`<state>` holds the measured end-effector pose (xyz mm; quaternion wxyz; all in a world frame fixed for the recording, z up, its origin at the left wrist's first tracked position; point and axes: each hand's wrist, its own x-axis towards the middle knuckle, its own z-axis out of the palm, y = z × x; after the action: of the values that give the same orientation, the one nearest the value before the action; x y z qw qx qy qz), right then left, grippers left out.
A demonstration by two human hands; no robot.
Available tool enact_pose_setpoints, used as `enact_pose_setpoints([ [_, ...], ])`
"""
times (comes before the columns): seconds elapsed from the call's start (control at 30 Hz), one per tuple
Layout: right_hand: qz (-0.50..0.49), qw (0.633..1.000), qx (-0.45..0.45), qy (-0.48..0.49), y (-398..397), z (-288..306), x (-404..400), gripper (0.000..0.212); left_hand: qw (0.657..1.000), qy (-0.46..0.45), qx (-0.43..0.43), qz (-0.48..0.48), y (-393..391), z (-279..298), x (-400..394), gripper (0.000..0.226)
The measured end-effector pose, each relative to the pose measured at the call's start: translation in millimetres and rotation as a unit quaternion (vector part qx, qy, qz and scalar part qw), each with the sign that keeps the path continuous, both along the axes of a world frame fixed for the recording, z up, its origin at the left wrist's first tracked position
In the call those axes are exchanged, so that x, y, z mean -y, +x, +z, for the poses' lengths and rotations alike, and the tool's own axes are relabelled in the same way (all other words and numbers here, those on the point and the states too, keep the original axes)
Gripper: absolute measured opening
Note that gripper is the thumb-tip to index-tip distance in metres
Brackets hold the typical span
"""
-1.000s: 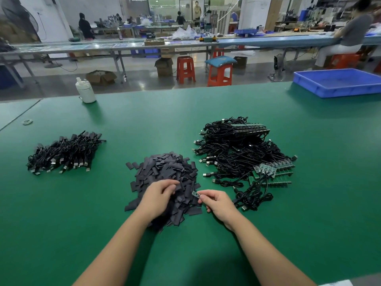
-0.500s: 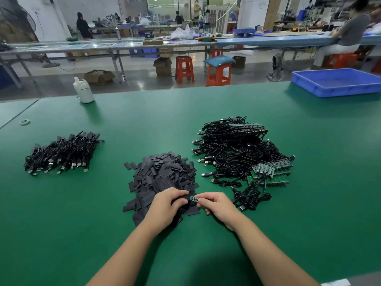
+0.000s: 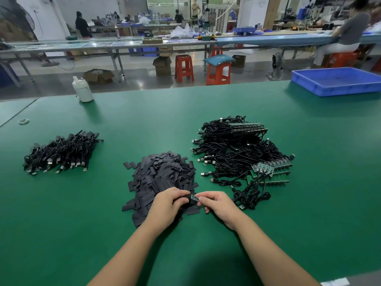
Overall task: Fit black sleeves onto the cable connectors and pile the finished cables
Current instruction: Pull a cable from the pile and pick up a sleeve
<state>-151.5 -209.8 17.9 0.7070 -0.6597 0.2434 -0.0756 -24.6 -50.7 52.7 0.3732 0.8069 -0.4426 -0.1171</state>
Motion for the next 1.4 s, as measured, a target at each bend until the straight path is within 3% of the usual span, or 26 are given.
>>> enact_pose_setpoints([
  [0.3, 0.015, 1.0, -0.011, -0.022, -1, 0, 0, 0.018, 1.0, 0.016, -0.014, -0.016, 3, -2, -1, 0.026],
  [0.5, 0.021, 0.999, -0.016, -0.031, -1, 1, 0, 0.017, 0.996, 0.065, 0.025, -0.064, 9, -1, -3, 0.03],
  [0.8, 0.004, 0.999, -0.027, -0.023, 2, 0, -2, 0.016, 0.993, 0.09, 0.041, -0.058, 8, -2, -3, 0.035],
  [0.97, 0.016, 0.999, -0.035, -0.022, 3, 6, -3, 0.016, 0.992, 0.105, 0.069, -0.027, 1, -3, 1, 0.043],
  [1.13, 0.033, 0.998, -0.044, -0.007, 3, 15, -3, 0.017, 0.982, 0.108, 0.144, -0.05, 1, -1, -3, 0.034],
  [1.4, 0.038, 0.998, -0.039, 0.039, 0, 21, -6, 0.016, 0.97, 0.06, 0.23, -0.05, 3, 3, -10, 0.031],
])
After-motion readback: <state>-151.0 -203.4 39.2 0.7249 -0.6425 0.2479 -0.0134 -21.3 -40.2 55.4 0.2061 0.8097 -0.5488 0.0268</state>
